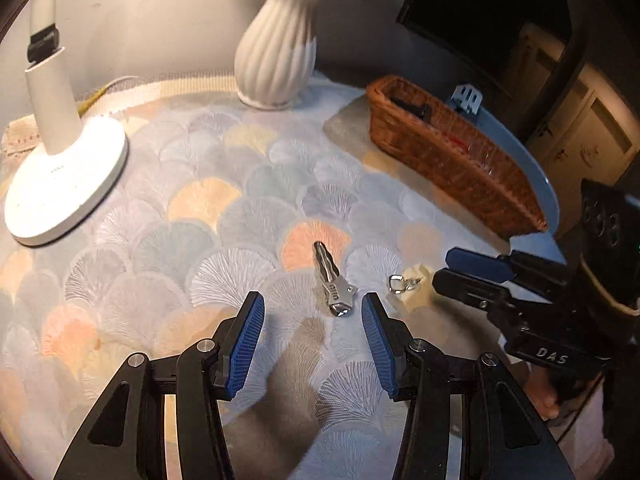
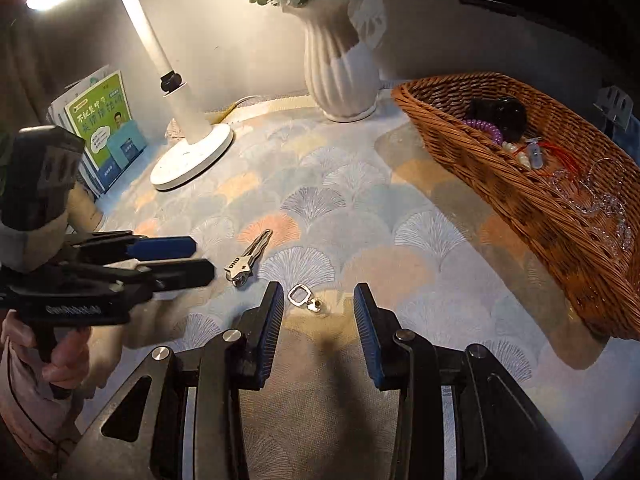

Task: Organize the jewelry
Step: 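Move both tools back over the keys and square keyring, then grasp the silver keys with the left tool while the right tool grasps the square keyring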

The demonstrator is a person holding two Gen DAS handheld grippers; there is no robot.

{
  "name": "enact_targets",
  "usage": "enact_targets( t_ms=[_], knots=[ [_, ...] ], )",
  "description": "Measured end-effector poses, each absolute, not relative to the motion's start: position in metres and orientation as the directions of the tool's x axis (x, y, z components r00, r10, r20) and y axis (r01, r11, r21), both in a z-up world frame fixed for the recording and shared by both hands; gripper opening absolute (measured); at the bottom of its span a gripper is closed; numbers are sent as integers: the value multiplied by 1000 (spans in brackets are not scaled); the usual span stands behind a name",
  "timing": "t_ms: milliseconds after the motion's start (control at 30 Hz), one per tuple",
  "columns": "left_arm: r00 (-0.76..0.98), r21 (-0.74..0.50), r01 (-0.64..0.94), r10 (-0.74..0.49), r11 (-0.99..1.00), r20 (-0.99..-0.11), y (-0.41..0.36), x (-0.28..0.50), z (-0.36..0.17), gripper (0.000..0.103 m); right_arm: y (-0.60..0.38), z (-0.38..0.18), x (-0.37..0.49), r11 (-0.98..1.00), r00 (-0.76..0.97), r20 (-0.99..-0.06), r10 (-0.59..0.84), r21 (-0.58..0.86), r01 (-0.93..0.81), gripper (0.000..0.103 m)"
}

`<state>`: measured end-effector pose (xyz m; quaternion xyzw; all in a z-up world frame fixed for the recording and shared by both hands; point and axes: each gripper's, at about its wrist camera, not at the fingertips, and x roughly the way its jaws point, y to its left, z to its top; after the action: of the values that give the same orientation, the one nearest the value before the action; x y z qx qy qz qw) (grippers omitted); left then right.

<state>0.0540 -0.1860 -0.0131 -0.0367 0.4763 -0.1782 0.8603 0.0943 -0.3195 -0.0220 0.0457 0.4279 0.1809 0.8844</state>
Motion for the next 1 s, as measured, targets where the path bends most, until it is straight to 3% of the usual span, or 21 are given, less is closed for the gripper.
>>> enact_targets(
  t_ms=[500, 600, 867, 1000],
  knots=[
    [571, 6, 298, -173, 955, -803, -222, 61, -31, 50, -300, -37, 100, 908, 489, -824, 288, 73, -412, 39],
    [575, 10, 294, -168, 956, -801, -216, 61, -30, 43, -293, -39, 103, 899, 481, -832, 275, 45, -436, 39],
    [553, -116, 299, -271, 947, -788, -189, 60, -28, 43, -289, -40, 106, 887, 490, -819, 297, 47, -459, 39],
    [552, -115, 305, -274, 945, -788, -193, 61, -28, 43, -287, -40, 105, 885, 498, -817, 291, 33, -464, 39]
  ],
)
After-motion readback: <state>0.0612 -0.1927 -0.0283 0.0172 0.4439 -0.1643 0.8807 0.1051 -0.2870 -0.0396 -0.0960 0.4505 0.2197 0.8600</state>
